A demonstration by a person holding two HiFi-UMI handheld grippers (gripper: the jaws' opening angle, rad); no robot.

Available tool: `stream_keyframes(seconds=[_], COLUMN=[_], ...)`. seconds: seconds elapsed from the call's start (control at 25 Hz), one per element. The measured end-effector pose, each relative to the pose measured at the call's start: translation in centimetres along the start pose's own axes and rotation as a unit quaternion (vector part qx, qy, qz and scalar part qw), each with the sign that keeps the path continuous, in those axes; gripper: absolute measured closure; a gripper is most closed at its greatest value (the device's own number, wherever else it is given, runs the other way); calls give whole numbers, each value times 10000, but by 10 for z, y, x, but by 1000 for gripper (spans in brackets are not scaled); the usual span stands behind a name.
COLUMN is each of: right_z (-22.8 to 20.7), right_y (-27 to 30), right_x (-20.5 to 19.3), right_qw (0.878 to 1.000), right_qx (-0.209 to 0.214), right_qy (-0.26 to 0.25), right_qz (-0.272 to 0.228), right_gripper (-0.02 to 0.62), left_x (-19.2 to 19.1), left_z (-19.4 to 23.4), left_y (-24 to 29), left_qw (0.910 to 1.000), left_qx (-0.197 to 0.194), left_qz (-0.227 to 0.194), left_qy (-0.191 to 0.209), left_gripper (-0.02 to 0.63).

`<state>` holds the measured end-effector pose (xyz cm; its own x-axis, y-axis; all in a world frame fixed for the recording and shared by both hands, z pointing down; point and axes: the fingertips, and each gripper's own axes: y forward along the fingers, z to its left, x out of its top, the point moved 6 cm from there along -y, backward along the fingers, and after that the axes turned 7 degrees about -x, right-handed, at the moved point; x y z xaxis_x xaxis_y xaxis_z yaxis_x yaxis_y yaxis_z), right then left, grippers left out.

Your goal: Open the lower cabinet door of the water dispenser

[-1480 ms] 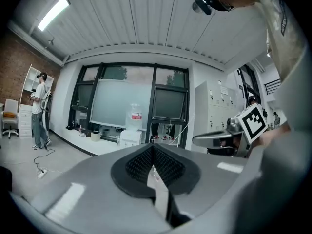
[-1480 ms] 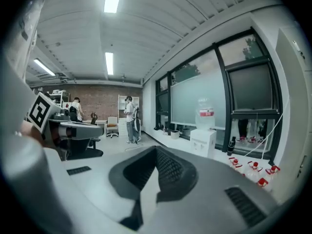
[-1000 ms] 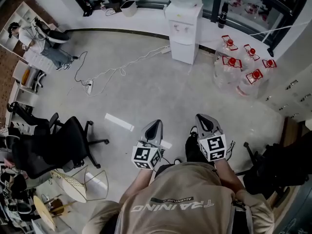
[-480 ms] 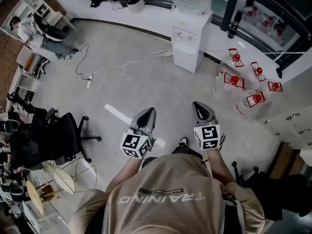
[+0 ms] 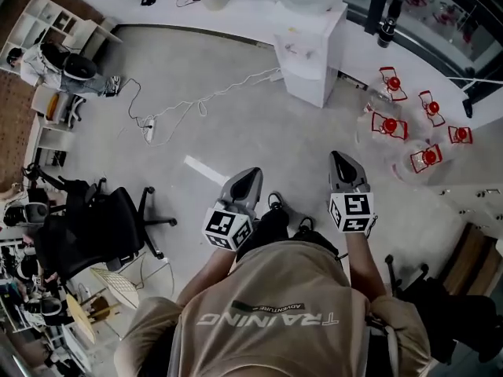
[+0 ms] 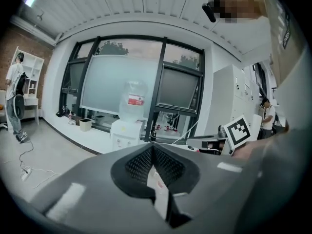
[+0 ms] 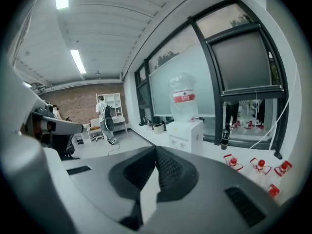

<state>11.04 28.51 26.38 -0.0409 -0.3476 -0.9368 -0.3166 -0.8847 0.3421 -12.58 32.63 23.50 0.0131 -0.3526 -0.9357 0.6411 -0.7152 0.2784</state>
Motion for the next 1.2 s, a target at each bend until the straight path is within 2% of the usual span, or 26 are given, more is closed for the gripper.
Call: stream_keyframes(seconds=[0.16, 0.36, 0.44, 0.6, 0.68, 0.8, 1.0, 1.2], right_z=[-10, -18, -23, -27, -24, -21, -22, -49], right_y=[15, 40, 54, 90, 111, 138, 171, 216], right_x=[-4, 5, 17, 48, 64, 81, 69, 64], right_qw=[9998, 9978, 9961, 9930, 9915, 9898, 9904, 9909], right_qx=[-148, -646, -871, -1169, -1285, -1426, -1340, -1197], right_qy=[-18, 46, 53, -136, -193, -14, 148, 413], right_qz=[110, 156, 131, 53, 21, -78, 319, 459], right_gripper=[588, 588, 588, 588, 588, 588, 588, 588], left_x=[5, 15, 27, 59, 69, 78, 80, 76], left_z=[21, 65, 88, 132, 154, 178, 186, 209], left_y=[40, 77, 94, 125, 141, 173, 202, 234], left_qw=[9994, 9979, 9968, 9922, 9912, 9903, 9867, 9892], left_qx=[-350, -649, -794, -1078, -1145, -1279, -1530, -1386], left_qz=[61, 62, 61, -6, -3, -62, -76, 284], left_qy=[20, 24, 117, 624, 660, 543, 534, 374], left_gripper=[617, 617, 617, 617, 617, 617, 617, 617])
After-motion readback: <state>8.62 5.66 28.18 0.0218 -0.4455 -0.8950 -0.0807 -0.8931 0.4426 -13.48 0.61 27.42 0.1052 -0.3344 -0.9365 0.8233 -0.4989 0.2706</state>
